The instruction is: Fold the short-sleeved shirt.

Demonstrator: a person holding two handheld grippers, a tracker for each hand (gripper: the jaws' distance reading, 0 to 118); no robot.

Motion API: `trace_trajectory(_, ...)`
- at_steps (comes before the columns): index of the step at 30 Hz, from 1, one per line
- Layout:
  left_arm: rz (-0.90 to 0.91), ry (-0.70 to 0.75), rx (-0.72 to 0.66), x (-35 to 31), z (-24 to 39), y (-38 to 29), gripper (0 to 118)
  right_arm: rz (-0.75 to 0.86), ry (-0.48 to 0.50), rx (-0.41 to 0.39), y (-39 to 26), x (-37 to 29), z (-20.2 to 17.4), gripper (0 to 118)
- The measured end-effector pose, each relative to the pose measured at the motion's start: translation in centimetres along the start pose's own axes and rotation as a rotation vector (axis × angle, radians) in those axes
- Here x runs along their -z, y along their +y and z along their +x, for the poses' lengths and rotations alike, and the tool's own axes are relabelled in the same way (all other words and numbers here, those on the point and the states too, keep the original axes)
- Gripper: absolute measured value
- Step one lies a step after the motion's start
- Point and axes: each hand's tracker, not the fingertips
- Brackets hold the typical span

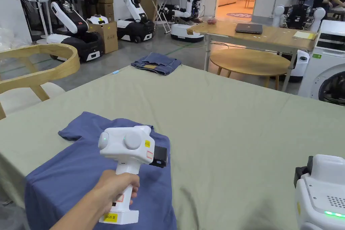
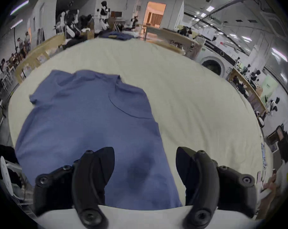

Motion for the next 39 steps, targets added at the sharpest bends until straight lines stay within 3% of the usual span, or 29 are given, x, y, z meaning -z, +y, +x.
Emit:
trace_trajectory(5,-0.129,0.014,0.033,4.4,0.9,-0.9,77,-0.01,-0.014,-0.007,-0.2,-0.3,0.7,0)
trace_trajectory(6,-0.141,0.045,0.036,5.1,0.9,-1.3,72,-0.013,-0.017,-0.009,-0.3,-0.3,0.9,0)
trace_trajectory(9,-0.038,0.214,0.164,4.4,2.1,-2.5,26,-0.021,-0.025,-0.013,-0.5,-0.6,1.4,0)
trace_trajectory(10,-0.035,0.206,0.16,4.5,2.2,-2.7,10,-0.022,-0.029,-0.013,-0.6,-0.7,1.6,0)
trace_trajectory(11,-0.039,0.177,0.138,4.4,1.9,-3.1,3,-0.024,-0.031,-0.011,-0.7,-0.7,1.8,0)
trace_trajectory(15,-0.02,0.12,0.035,4.0,0.4,-3.0,2,-0.038,-0.038,-0.005,-0.6,-1.5,1.8,0)
trace_trajectory(22,0.088,-0.003,-0.013,0.8,-0.9,-2.3,1,-0.045,-0.047,0.007,-0.3,-2.5,2.3,0)
trace_trajectory(34,0.336,-0.05,0.06,-9.1,0.5,3.5,0,-0.013,-0.093,0.053,1.2,-2.8,5.6,0)
trace_trajectory(39,0.425,-0.13,0.109,-12.5,4.8,5.8,0,0.006,-0.126,0.051,1.5,-2.8,7.8,0)
